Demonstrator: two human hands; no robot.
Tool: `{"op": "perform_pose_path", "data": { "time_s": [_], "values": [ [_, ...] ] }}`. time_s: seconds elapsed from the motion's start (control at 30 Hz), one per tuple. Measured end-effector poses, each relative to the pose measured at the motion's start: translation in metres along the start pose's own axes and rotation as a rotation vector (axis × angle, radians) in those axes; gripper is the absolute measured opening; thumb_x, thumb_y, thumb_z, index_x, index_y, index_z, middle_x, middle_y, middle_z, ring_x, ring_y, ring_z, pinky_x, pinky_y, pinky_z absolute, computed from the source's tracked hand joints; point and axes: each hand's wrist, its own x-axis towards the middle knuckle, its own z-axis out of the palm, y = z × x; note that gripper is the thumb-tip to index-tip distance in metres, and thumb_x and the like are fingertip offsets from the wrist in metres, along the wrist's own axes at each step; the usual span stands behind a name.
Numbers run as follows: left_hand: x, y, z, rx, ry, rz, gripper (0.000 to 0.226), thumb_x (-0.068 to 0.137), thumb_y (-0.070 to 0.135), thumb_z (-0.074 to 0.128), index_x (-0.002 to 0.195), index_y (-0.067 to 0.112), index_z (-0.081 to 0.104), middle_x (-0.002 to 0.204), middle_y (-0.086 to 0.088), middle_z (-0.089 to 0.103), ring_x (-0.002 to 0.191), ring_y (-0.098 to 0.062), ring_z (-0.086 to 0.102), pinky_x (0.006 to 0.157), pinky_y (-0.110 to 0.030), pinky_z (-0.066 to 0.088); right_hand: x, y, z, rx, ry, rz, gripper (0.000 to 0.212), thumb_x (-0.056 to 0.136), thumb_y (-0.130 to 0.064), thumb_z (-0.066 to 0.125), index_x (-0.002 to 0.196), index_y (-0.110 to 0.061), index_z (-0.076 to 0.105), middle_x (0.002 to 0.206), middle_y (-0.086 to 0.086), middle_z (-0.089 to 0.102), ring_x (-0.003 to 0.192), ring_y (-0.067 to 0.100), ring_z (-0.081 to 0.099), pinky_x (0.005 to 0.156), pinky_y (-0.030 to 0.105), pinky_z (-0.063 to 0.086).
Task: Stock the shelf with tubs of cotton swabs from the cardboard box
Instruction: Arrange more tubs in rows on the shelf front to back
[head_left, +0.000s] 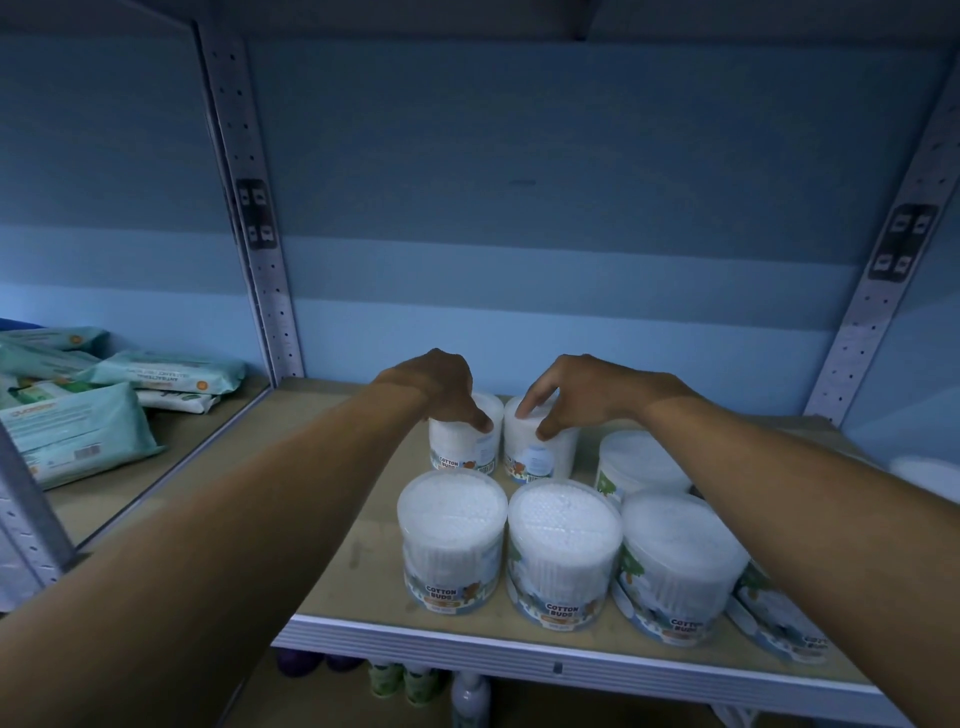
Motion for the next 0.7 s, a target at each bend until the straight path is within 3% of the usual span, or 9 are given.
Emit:
{"op": "perform_pose_path", "data": {
  "time_s": [0.1,0.17,0.27,0.33,0.47,0.7],
  "values": [
    [-0.002,-0.005,-0.001,-0.015,-0.019,0.003,0.065,0.077,0.065,0.068,0.124,0.021,0.059,0.120,-0.002,0.062,0.085,-0.020,0.062,0.078,-0.030,0.052,-0.001,0.003,-0.001,0.038,-0.025,-0.010,0.035,0.077,-0.027,0.080,0.109,-0.040,0.075,0.126,-0.009,0.065,0.113,0.010,0.058,0.099,0.029,0.046],
    [0.000,-0.012,-0.003,-0.048,-0.059,0.004,0.070,0.076,0.067,0.068,0.130,0.025,0.054,0.126,0.000,0.058,0.083,-0.019,0.063,0.075,-0.028,0.051,0.002,0.004,-0.001,0.038,-0.002,0.009,0.033,0.077,-0.038,0.080,0.109,-0.040,0.073,0.127,-0.010,0.062,0.116,0.011,0.057,0.101,0.030,0.045],
    [0.004,-0.021,-0.004,-0.106,-0.102,0.014,0.083,0.075,0.065,0.070,0.144,0.030,0.041,0.143,0.002,0.048,0.116,-0.023,0.059,0.092,-0.029,0.048,0.005,0.002,0.000,-0.015,0.090,0.080,0.047,0.073,-0.057,0.079,0.113,-0.035,0.068,0.123,-0.008,0.056,0.115,0.016,0.055,0.095,0.033,0.046],
    [0.005,-0.025,-0.004,-0.149,-0.126,0.030,0.086,0.077,0.060,0.073,0.149,0.029,0.038,0.148,0.003,0.045,0.127,-0.022,0.052,0.098,-0.029,0.045,0.007,-0.002,0.003,-0.085,0.093,0.145,0.058,0.072,-0.063,0.077,0.117,-0.029,0.064,0.119,-0.006,0.055,0.110,0.019,0.057,0.090,0.033,0.049],
    [0.008,-0.024,-0.001,-0.250,-0.155,0.027,0.074,0.078,0.049,0.078,0.142,0.023,0.051,0.144,0.002,0.050,0.119,-0.025,0.058,0.093,-0.032,0.055,0.011,-0.006,0.006,-0.088,0.037,0.206,0.059,0.069,-0.063,0.078,0.111,-0.024,0.065,0.115,0.000,0.063,0.096,0.023,0.066,0.081,0.039,0.061],
    [0.004,-0.013,-0.007,-0.122,-0.119,0.011,0.069,0.076,0.058,0.074,0.131,0.019,0.060,0.127,-0.001,0.063,0.098,-0.024,0.069,0.093,-0.033,0.055,0.010,-0.007,0.000,-0.083,-0.025,0.161,0.053,0.074,-0.049,0.080,0.118,-0.026,0.066,0.121,-0.002,0.060,0.104,0.021,0.062,0.087,0.037,0.059]
  ]
}}
